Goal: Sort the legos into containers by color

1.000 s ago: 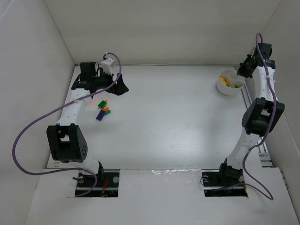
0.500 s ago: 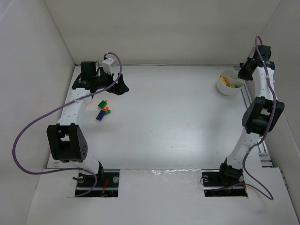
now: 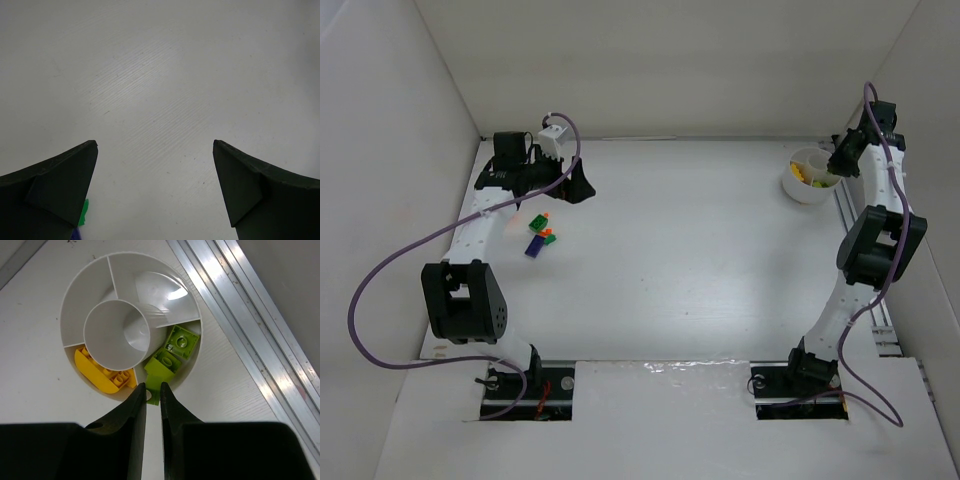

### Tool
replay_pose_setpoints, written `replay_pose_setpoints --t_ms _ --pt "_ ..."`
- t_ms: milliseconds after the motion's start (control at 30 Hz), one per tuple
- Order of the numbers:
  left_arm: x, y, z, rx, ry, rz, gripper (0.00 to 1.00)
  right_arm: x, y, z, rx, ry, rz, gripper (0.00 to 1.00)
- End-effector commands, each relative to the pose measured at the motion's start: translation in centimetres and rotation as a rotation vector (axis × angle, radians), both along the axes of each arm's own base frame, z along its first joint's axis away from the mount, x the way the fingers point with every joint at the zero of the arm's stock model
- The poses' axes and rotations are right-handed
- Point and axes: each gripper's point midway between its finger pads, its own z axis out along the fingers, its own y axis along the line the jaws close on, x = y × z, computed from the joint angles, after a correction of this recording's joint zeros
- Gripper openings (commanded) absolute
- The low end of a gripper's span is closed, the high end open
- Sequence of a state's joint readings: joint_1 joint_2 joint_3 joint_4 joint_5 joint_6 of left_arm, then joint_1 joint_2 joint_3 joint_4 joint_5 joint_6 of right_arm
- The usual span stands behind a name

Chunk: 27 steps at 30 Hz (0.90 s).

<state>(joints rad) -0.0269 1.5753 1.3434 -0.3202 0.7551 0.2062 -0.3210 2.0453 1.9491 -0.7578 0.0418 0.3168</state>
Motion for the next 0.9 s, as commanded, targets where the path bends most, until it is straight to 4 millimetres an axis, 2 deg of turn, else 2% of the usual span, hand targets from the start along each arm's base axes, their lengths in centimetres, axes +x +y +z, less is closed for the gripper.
replay_pose_setpoints --t_ms 0,33,300,400,700,867 --pt "0.4 -0.5 2.5 -0.01 -0.067 -0.026 0.99 0.1 -0.8 0.1 -0.014 -0.001 -0.018 0.02" --pt "0.4 -0.5 2.5 -0.01 -0.067 -0.026 0.99 0.2 -0.8 -0.4 -0.011 0.009 -0.017 0.02" --pt "0.4 -0.5 2.5 -0.01 -0.067 -0.026 0.99 0.8 -1.2 -0.1 -0.022 -0.003 -0.024 0.06" --pt "0.2 -0.6 2.2 -0.01 -0.064 -0.037 0.99 0.9 -1.2 -0.3 -0.02 0.004 -0.024 0.11" --pt "0.1 -0.7 2.3 -0.016 -0.064 -0.044 0.99 0.7 -1.0 1.1 -0.022 -0.024 -0.018 0.28" --pt "0.1 -0.7 2.3 -0.016 -0.064 -0.044 0.99 0.6 -0.9 0.8 -0.019 -0.016 -0.018 0.34"
